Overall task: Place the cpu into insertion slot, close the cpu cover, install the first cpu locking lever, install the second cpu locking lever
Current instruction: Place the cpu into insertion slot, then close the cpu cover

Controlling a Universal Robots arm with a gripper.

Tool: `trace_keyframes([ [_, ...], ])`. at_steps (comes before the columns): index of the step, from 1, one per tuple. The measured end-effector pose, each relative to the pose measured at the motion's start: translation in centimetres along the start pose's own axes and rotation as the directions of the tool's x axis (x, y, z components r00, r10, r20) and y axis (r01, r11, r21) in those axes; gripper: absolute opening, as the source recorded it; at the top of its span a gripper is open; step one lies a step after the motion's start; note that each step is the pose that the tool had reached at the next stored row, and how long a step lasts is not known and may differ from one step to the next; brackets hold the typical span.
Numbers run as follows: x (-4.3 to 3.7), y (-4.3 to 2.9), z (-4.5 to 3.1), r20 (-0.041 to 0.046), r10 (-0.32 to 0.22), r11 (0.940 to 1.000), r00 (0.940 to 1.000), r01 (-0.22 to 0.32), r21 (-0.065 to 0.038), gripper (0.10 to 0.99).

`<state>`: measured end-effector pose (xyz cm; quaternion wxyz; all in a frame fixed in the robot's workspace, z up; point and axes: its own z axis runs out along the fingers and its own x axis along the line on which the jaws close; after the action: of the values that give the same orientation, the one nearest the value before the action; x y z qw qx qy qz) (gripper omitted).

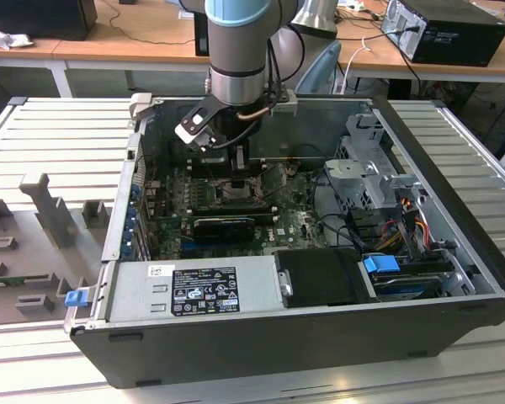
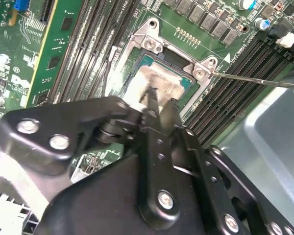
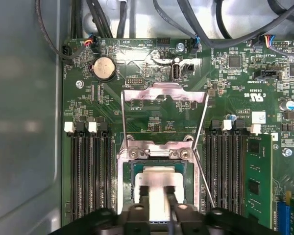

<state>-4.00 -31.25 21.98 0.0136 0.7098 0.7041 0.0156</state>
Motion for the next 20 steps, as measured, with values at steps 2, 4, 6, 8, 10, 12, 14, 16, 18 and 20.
trace_keyframes([
  [2,0.00,0.00,-0.11,0.0001,0.000,1.0000,1.0000,0.000,0.000,0.161],
  [4,0.00,0.01,-0.24,0.0000,0.000,1.0000,1.0000,0.000,0.000,0.106],
  [6,0.00,0.01,-0.29,0.0000,0.000,1.0000,1.0000,0.000,0.000,0.106],
  [8,0.01,0.01,-0.30,0.0002,0.000,1.0000,1.0000,0.000,0.000,0.106],
  [10,0.20,0.01,-0.30,0.0003,0.000,1.0000,1.0000,0.000,0.000,0.106],
  [12,0.21,0.01,-0.31,-0.0004,0.000,1.0000,1.0000,0.000,0.000,0.106],
  [14,0.21,0.01,-0.38,-0.0001,0.000,1.0000,1.0000,0.000,0.000,0.106],
  [16,0.21,0.02,-0.49,-0.0004,0.000,1.0000,1.0000,0.000,0.000,0.106],
  [18,0.21,0.03,-0.78,-0.0003,0.000,1.0000,1.0000,0.000,0.000,0.106],
  [20,0.22,0.08,-1.98,-0.0003,0.000,1.0000,1.0000,0.000,0.000,0.106],
])
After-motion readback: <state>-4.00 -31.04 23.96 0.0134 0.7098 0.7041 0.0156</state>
